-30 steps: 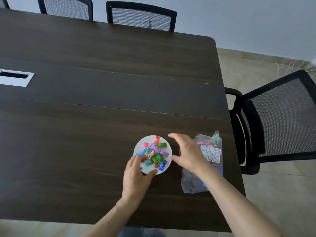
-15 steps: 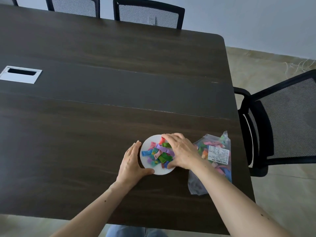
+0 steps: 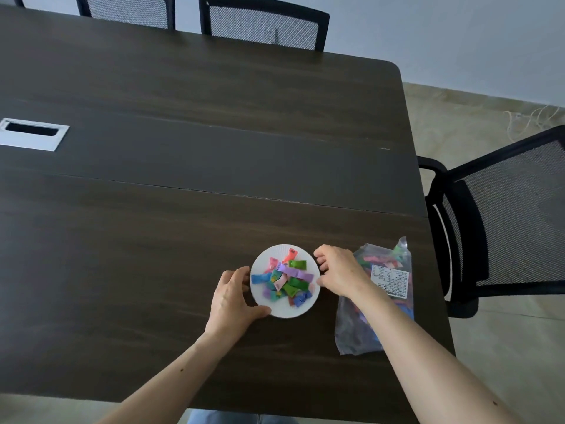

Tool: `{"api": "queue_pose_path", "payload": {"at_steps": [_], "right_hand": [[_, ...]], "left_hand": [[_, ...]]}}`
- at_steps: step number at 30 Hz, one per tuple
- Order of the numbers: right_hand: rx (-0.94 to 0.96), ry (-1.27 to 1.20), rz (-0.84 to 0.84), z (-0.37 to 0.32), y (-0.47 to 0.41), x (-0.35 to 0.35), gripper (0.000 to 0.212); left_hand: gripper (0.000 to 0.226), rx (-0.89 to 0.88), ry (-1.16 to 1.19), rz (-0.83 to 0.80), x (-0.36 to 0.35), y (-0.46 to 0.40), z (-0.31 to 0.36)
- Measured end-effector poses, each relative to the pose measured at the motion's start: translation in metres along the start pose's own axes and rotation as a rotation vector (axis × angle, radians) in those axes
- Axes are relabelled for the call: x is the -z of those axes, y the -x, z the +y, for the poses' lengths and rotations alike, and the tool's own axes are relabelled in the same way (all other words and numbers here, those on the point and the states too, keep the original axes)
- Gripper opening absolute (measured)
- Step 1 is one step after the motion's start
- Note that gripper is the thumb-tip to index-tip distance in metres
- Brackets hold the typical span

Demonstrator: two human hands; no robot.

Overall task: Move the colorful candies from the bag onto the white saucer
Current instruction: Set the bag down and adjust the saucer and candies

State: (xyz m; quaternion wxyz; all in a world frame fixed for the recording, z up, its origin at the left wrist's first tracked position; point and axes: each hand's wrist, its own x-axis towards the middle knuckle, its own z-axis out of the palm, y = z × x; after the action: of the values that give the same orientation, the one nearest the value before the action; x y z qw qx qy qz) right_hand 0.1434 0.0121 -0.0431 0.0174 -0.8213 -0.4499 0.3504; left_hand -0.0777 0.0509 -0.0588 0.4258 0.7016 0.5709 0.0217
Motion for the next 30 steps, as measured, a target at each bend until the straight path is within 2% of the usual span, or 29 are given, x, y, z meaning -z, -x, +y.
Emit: {"api": "queue_pose_path", "payload": {"at_steps": [3,8,20,30], "right_hand": [[-0.030,0.036,0.050,-0.001,-0.006,-0.005,0.034],[-0.070,-0.015,0.080,-0.003,-0.011,-0.005,0.022],[-0.085,-0.128,0.112,-0.007,-0.026,0.004,0.024],[-0.043,-0.203,0.250,-0.024,-0.074,0.038,0.017]], "left_hand": [[0.053,0.165,0.169,0.023,-0.003,-0.003,0.000],[0.029,0.281,0.261,0.053,-0.007,-0.012,-0.002],[0.024,0.265,0.288,0.066,0.006,-0.037,0.003],[0.023,0.206,0.336,0.106,0.040,-0.111,0.033]]}}
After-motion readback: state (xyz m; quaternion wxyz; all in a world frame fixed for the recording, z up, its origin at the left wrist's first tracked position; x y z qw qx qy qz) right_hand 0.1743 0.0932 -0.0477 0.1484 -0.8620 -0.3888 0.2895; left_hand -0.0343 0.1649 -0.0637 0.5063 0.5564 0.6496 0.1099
